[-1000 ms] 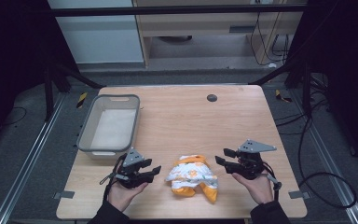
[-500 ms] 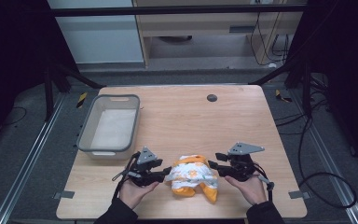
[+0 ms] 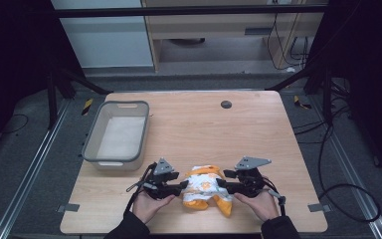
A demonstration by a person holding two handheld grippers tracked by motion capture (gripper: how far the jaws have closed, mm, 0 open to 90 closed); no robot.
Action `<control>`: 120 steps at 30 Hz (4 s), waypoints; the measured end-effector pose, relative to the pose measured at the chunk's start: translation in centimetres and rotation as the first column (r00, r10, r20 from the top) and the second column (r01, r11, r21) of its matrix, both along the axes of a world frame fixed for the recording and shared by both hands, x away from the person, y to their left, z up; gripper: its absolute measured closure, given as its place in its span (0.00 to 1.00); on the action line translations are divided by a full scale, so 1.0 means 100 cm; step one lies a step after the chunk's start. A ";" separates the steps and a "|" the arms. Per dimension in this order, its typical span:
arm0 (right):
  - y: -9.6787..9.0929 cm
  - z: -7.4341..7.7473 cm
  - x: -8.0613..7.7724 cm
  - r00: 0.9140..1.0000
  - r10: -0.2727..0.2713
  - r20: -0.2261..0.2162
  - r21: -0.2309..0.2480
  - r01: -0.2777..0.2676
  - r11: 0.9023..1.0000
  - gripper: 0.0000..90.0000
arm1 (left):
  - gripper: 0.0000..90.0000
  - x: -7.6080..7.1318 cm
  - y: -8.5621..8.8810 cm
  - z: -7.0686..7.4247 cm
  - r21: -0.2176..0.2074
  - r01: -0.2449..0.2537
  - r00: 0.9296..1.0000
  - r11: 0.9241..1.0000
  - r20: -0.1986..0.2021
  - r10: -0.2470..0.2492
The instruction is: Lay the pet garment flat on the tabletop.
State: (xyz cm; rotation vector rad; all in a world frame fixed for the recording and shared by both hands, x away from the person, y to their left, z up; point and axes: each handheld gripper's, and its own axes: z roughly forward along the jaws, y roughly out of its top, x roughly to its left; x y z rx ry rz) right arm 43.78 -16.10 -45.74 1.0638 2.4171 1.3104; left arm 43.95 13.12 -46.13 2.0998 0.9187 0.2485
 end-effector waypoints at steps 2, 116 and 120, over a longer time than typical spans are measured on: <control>0.001 -0.002 0.000 1.000 0.010 -0.004 -0.008 -0.010 1.000 0.61 | 0.55 0.000 0.000 -0.002 -0.005 0.006 1.000 1.000 -0.012 -0.006; 0.015 0.066 0.063 0.926 -0.248 0.284 0.210 0.192 0.959 0.99 | 0.96 0.051 -0.013 0.093 -0.187 -0.120 0.940 0.975 0.296 0.172; 0.017 0.055 0.084 0.913 -0.297 0.281 0.221 0.239 0.946 0.99 | 0.93 0.071 -0.017 0.084 -0.197 -0.159 0.935 0.967 0.283 0.212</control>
